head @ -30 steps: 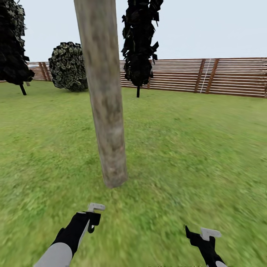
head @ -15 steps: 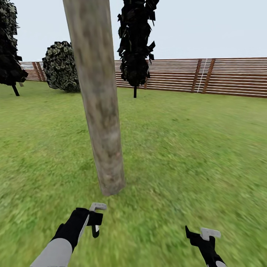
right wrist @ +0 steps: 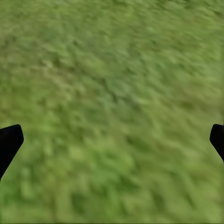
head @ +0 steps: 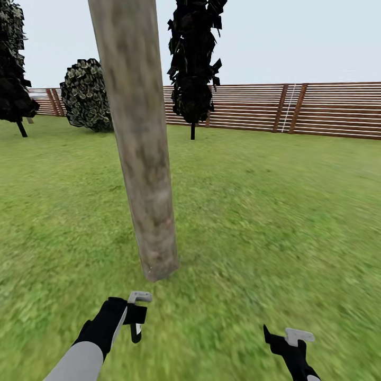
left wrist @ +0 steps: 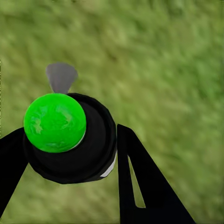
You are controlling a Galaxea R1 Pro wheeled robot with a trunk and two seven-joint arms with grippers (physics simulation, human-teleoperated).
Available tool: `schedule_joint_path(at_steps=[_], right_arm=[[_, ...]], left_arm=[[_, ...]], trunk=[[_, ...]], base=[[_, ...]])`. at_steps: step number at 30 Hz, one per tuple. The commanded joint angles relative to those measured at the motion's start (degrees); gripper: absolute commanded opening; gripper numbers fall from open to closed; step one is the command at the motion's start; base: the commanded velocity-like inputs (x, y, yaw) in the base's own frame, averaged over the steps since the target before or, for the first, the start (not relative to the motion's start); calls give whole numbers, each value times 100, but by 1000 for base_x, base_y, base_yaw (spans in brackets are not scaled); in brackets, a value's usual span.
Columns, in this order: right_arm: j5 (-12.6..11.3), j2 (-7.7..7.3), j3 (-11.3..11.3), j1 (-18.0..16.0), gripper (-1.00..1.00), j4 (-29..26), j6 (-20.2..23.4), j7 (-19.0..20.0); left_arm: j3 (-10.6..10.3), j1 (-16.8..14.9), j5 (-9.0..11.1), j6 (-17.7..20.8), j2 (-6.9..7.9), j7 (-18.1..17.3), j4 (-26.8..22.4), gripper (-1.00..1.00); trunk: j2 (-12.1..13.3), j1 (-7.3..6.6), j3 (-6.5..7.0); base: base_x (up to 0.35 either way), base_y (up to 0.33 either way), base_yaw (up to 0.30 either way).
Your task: In the garden, pick up the pesticide atomizer on the floor and spray pesticide onto both trees until each tree trunk is fully covered.
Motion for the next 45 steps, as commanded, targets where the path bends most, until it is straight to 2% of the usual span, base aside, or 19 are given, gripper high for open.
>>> schedule_joint_path(at_steps=[1,10,11,13,17,20,21,23,25,26,27,30,34,35,36,40,42,45], right_arm=[[-1,0,1,0,100,0,0,0],[0,0,0,0,100,0,0,0],[0,0,2,0,100,0,0,0],[0,0,4,0,100,0,0,0],[0,0,2,0,100,0,0,0],[0,0,2,0,100,0,0,5],[0,0,3,0,100,0,0,7],[0,0,2,0,100,0,0,12],[0,2,4,0,100,5,0,20],[0,6,6,0,100,8,0,30],[0,8,6,0,100,8,0,28],[0,8,7,0,100,10,0,31],[0,9,7,0,100,17,0,25],[0,9,7,0,100,17,0,22],[0,9,7,0,100,17,0,19],[0,9,7,0,100,12,0,18],[0,11,7,0,100,9,0,18],[0,16,7,0,100,9,0,18]], left_arm=[[-9,-1,0,-2,-1,-1,0,-100],[-45,2,6,-14,-69,-26,95,-100],[-49,-1,9,-26,-199,-35,119,-100],[-52,-1,3,-36,-279,-36,115,-100],[-28,5,1,-85,-249,-35,28,-100],[-21,13,-10,-386,-212,-26,-19,-100],[-20,15,-13,-531,-175,-27,-43,-100],[-11,16,-6,-657,0,-31,-62,-100],[-3,16,-2,-692,261,-93,-75,-100],[3,11,0,-704,494,-263,-86,-100],[2,9,0,-706,604,-401,-127,-100],[-13,14,0,-704,687,-583,-327,-100],[-52,24,-3,-706,623,-647,-504,-100],[-59,23,-5,-708,585,-649,-509,-100],[-66,17,-12,-701,473,-651,-517,-100],[-71,-21,-22,-670,334,-659,-532,-100],[-81,-49,-28,-630,329,-660,-535,-100],[-82,-60,-32,-499,410,-673,-537,-100]], trunk=[[0,0,0],[0,0,0],[0,0,0],[0,0,0],[0,0,0],[0,0,0],[0,0,0],[0,0,0],[0,0,0],[0,0,0],[0,0,0],[0,0,0],[0,0,0],[0,0,0],[0,0,0],[0,0,0],[0,0,0],[0,0,0]], base=[[226,0,0],[180,-77,0],[5,-4,0],[2,-1,0],[-13,11,0],[-197,160,0],[-252,204,0],[-234,198,0],[-158,142,0],[-79,72,0],[-40,37,0],[-18,16,0],[-2,2,0],[0,0,0],[0,0,0],[0,0,0],[0,0,0],[0,0,0]])
